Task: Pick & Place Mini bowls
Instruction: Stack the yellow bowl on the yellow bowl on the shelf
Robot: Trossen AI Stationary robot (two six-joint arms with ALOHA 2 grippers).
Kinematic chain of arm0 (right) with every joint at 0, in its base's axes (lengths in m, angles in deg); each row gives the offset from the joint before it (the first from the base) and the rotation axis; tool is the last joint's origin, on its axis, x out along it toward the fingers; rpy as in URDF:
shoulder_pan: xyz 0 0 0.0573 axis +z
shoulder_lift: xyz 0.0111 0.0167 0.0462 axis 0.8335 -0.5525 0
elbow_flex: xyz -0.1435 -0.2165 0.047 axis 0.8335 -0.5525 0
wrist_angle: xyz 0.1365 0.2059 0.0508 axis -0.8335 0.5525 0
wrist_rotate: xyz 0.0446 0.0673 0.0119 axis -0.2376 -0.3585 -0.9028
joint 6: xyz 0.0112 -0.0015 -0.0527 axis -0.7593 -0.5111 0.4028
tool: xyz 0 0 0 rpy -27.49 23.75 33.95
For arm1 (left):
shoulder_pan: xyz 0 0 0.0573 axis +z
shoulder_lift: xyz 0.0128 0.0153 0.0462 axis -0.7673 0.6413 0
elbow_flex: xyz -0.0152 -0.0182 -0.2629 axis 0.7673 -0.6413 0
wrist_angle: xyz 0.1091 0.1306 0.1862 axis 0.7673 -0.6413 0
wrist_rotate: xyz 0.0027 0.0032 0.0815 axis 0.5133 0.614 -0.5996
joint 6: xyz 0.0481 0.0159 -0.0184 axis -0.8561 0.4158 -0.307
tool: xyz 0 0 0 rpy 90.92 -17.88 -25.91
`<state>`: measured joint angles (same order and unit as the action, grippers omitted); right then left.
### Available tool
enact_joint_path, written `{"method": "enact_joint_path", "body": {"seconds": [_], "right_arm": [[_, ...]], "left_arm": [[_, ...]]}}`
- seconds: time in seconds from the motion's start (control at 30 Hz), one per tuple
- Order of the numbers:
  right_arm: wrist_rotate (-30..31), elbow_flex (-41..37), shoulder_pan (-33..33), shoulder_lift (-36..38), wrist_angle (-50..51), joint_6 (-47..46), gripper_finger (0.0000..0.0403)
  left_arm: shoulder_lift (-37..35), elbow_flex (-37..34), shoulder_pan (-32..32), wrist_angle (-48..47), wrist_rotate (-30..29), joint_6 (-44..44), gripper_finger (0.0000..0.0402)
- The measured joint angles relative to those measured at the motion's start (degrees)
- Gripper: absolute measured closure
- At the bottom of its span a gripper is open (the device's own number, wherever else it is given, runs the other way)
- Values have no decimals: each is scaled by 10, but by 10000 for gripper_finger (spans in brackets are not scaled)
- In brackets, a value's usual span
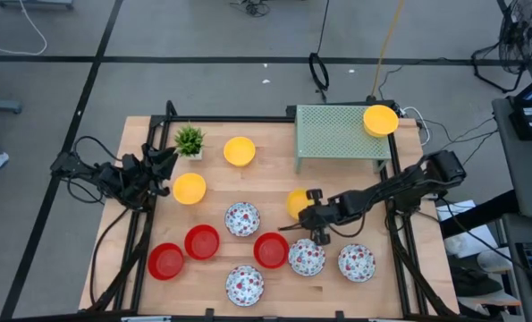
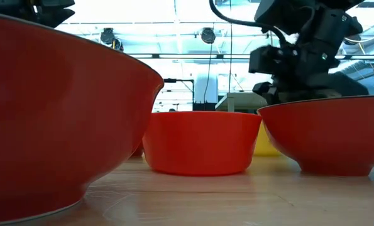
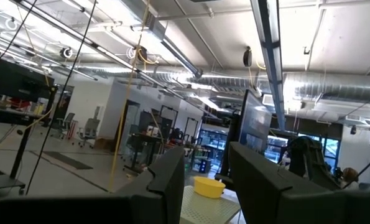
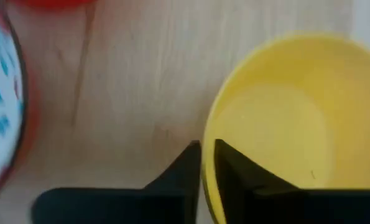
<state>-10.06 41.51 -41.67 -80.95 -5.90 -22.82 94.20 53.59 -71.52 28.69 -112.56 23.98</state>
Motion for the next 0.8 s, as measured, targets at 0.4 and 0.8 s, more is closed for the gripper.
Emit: {"method": "enact_joint_path", "body": {"seconds": [0.4,0.8], "right_arm": [[38,22,7,131,-37,-96,401],[191,63,-37,318,-37,-34,402]], "left_arm": [[0,0,0,0,-1,0,273],[0,0,0,0,-5,10,273]]}}
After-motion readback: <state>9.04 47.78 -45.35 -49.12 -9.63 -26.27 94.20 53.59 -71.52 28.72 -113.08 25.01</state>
